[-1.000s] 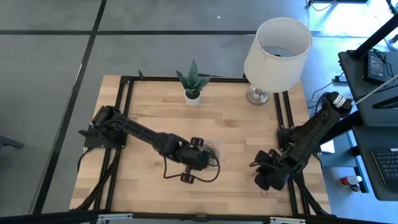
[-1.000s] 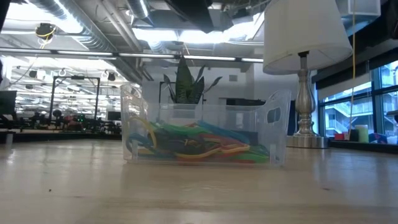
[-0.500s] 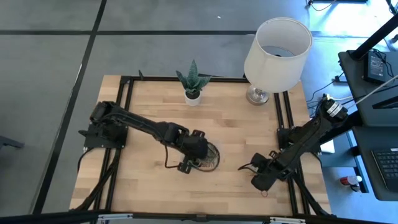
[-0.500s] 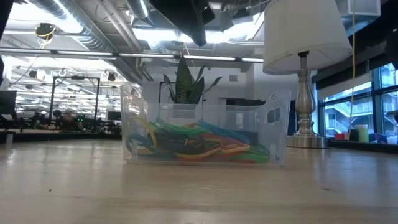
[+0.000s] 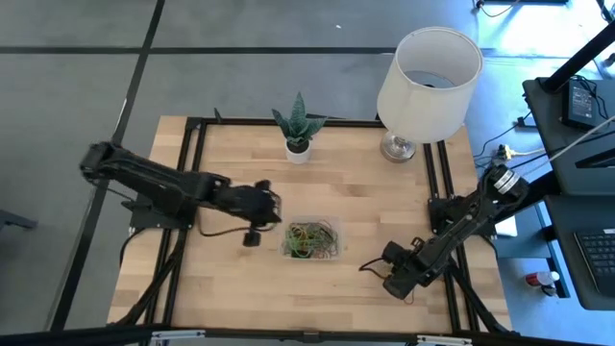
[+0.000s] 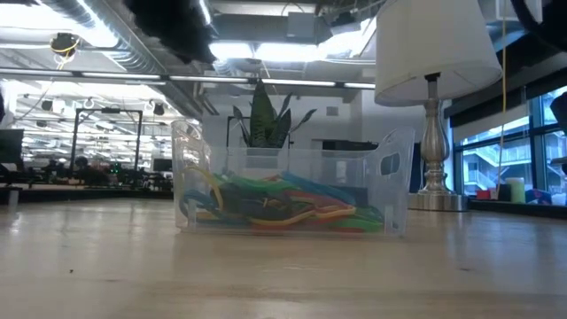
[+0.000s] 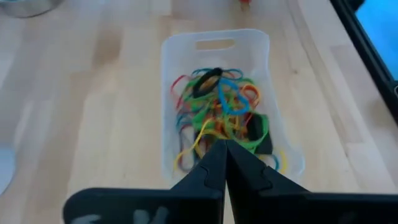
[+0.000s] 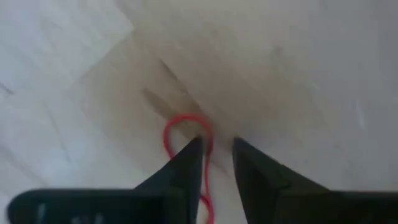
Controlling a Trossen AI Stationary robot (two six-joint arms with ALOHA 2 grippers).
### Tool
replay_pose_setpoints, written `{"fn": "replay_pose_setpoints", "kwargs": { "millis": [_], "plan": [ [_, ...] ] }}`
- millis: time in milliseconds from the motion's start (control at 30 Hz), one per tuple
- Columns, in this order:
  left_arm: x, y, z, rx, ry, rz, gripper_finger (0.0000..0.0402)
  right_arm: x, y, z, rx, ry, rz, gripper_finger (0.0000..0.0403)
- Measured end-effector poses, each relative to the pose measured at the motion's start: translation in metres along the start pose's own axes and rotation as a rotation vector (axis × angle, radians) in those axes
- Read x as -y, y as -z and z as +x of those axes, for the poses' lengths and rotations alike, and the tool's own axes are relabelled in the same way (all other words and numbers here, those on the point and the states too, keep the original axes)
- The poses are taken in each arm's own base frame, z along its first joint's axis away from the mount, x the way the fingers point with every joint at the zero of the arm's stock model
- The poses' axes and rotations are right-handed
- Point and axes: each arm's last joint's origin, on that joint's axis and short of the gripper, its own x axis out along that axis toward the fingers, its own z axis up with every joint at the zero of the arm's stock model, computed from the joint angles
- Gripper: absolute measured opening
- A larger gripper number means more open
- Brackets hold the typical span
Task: Pick and place rubber bands into bin
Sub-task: Put the red rubber band into the transparent bin
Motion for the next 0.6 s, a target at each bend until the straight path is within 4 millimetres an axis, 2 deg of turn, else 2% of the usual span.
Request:
{"fn": "replay_pose_setpoints", "kwargs": {
  "millis": [133, 267, 400, 600],
  "plan": [
    [-0.005, 0.023, -0.021, 0.051, -0.027, -0.032, 0.0002, -0.003, 0.0, 0.008, -0.001, 0.021, 0.001, 0.0072],
    [-0.011, 0.043, -0.036, 0.091, -0.072, -0.055, 0.0002, -0.006, -0.002, 0.008, -0.001, 0.007, 0.022, 0.0013],
    [-0.019, 0.062, -0.046, 0.152, -0.104, -0.081, 0.0001, -0.01, -0.005, -0.001, 0.003, 0.003, 0.083, 0.0008],
    [-0.03, 0.096, -0.052, 0.239, -0.138, -0.114, 0.0001, -0.025, -0.01, -0.022, 0.046, -0.042, 0.136, 0.0002]
  ]
}}
